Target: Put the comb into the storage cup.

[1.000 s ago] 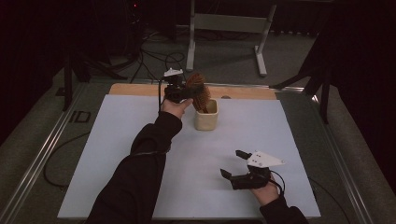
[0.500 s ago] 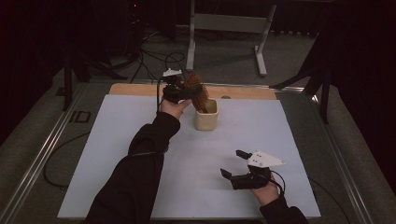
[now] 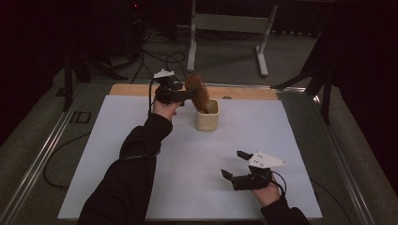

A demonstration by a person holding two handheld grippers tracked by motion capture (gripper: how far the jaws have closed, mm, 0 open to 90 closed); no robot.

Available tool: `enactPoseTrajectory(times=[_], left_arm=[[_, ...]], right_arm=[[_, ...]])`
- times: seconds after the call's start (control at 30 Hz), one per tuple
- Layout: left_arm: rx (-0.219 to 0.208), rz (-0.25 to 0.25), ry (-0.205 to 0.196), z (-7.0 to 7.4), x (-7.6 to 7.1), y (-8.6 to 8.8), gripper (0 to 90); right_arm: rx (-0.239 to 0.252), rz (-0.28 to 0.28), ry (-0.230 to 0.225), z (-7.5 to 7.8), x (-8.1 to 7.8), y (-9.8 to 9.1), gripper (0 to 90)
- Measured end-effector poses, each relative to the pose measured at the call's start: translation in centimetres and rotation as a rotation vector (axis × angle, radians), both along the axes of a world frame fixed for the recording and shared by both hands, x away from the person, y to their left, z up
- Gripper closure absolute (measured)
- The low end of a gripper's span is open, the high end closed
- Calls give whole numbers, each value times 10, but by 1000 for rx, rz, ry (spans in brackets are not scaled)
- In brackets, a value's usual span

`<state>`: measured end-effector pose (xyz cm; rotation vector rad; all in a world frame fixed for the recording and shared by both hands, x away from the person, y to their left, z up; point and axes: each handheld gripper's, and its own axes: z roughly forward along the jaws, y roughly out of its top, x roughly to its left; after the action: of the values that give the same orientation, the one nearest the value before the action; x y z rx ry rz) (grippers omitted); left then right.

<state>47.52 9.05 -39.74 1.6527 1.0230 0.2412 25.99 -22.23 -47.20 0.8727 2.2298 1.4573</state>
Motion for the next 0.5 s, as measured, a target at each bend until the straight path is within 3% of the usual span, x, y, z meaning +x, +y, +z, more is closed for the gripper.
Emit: enactPoseTrajectory(times=[0.2,0.33,0.5], left_arm=[[43,-30,-11,-1,-5,3,6],[52,-36,-26,0,-8,5,3],[94,-64,-61,4,-12,7,1]], right_arm=[[2,-1,3,0,0,0,95],[0,0,2,0,1,0,96],[-2,0,1,0,1,0,96]])
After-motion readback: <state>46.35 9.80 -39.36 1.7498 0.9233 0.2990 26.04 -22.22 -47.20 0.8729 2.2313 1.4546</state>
